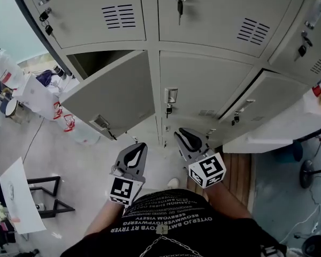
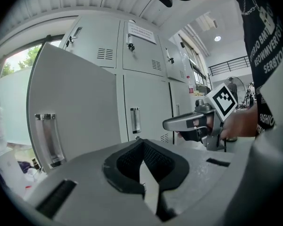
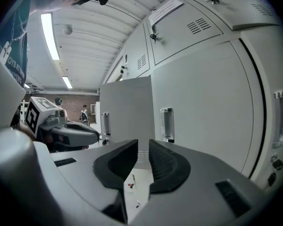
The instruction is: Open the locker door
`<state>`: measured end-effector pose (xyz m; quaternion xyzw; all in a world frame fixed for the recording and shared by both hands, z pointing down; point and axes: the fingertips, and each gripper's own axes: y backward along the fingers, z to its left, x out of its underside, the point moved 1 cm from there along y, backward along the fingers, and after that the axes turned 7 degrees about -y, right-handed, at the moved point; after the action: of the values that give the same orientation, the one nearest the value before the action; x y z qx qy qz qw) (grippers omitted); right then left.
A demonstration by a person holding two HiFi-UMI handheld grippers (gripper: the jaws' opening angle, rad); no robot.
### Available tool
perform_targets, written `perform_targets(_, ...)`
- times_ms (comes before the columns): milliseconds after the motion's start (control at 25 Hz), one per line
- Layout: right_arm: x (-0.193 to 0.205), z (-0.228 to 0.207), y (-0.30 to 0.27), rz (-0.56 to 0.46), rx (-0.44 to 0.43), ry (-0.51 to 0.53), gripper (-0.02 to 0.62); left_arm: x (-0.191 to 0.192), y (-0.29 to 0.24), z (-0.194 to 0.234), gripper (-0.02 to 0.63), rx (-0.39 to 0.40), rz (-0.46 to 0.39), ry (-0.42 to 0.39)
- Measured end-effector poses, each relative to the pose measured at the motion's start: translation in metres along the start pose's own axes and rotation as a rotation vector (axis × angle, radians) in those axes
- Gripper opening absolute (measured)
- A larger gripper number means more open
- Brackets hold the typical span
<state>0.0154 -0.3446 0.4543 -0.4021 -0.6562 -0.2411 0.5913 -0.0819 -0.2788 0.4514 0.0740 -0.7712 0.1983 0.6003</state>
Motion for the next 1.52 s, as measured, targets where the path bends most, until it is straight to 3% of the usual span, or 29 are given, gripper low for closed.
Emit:
perform_targets(400, -0.018, -0.03, -0.053, -0.001, -0.03, -0.021, 0.169, 0.009, -0.003, 0.004, -0.008, -0.058, 0.051, 0.012)
perform_targets(840, -0.029, -0.04, -0.093, 0.005, 0.046, -0.076, 0.173, 0.018, -0.018, 0.06, -0.008, -0.074, 0.074, 0.004)
perform_targets(1160, -0.027, -0.045, -0.115, 0.025, 0.121, -0.097, 0.172, 0.028, -0.031, 0.094, -0.008, -0.029, 0.073, 0.007)
perform_targets(1520, -0.026, -0.046, -0.115, 0.017, 0.175, -0.124, 0.107, 0.028, -0.047, 0.115, -0.008, 0.033, 0.056, -0.014)
